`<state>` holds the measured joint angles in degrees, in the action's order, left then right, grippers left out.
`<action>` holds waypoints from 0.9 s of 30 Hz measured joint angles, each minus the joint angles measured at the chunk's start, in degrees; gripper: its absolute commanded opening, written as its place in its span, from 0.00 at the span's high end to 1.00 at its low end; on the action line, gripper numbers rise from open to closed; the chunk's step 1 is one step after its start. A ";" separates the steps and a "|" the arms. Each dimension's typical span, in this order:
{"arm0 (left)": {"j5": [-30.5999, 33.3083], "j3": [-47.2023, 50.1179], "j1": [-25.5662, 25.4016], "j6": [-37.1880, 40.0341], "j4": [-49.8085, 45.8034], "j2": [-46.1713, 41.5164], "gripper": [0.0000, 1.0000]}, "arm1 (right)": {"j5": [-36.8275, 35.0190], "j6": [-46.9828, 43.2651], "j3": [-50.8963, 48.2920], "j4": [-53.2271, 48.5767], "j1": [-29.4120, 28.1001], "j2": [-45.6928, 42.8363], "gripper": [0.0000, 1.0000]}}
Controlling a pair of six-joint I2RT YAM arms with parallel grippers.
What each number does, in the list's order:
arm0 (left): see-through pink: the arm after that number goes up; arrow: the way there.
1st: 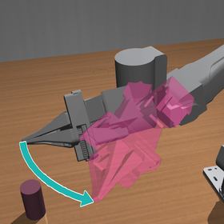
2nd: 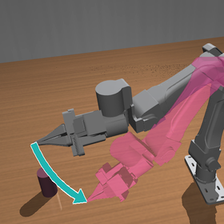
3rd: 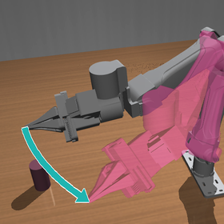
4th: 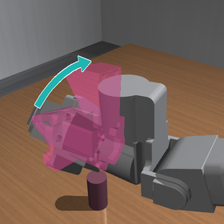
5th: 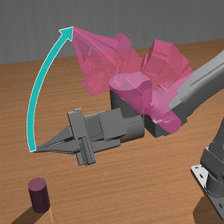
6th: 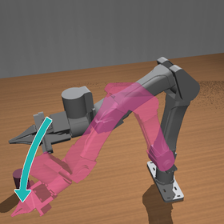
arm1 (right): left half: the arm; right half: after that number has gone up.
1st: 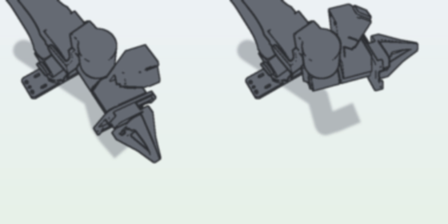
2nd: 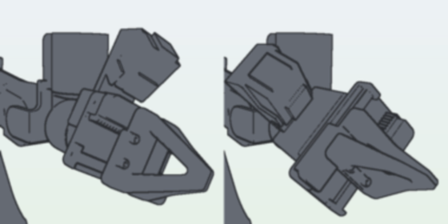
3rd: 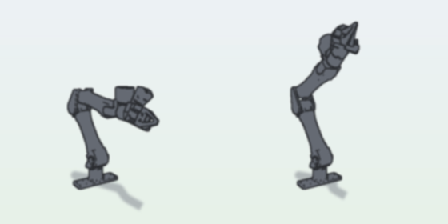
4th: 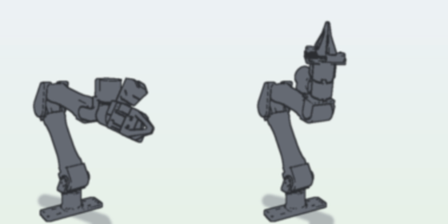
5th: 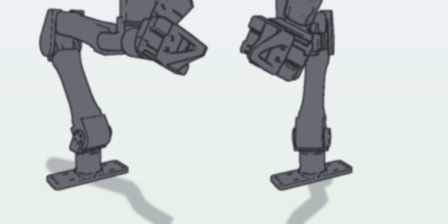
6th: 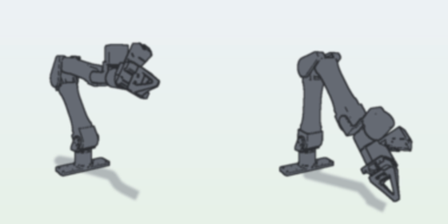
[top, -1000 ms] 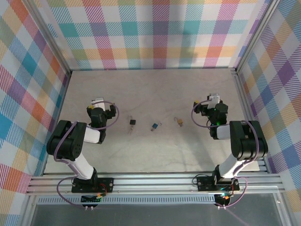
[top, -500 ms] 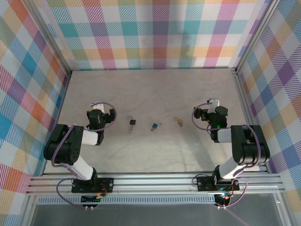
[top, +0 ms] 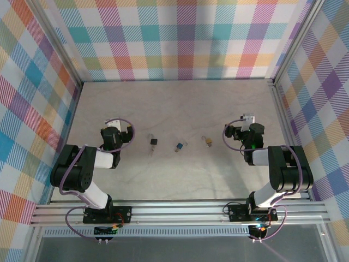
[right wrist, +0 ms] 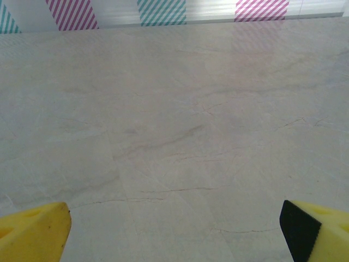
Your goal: Lock with the key
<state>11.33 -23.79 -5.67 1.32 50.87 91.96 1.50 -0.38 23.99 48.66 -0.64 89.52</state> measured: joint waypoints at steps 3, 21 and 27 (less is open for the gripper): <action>-0.17 0.00 0.20 -0.07 0.00 -0.22 0.00 | -0.04 -0.02 0.13 -3.34 -0.02 -1.64 0.01; 2.86 -5.86 0.11 -35.54 -34.10 -42.73 0.00 | 2.84 29.07 12.37 -33.81 -3.91 -31.85 0.01; -5.62 -4.48 0.20 -42.58 -38.66 -47.15 0.00 | 9.90 37.35 11.21 -38.27 -3.87 -34.64 0.01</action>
<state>5.72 -28.27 -5.48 -41.25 12.21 44.82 11.40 36.97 35.20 10.39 -4.51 54.87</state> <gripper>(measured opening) 0.997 0.988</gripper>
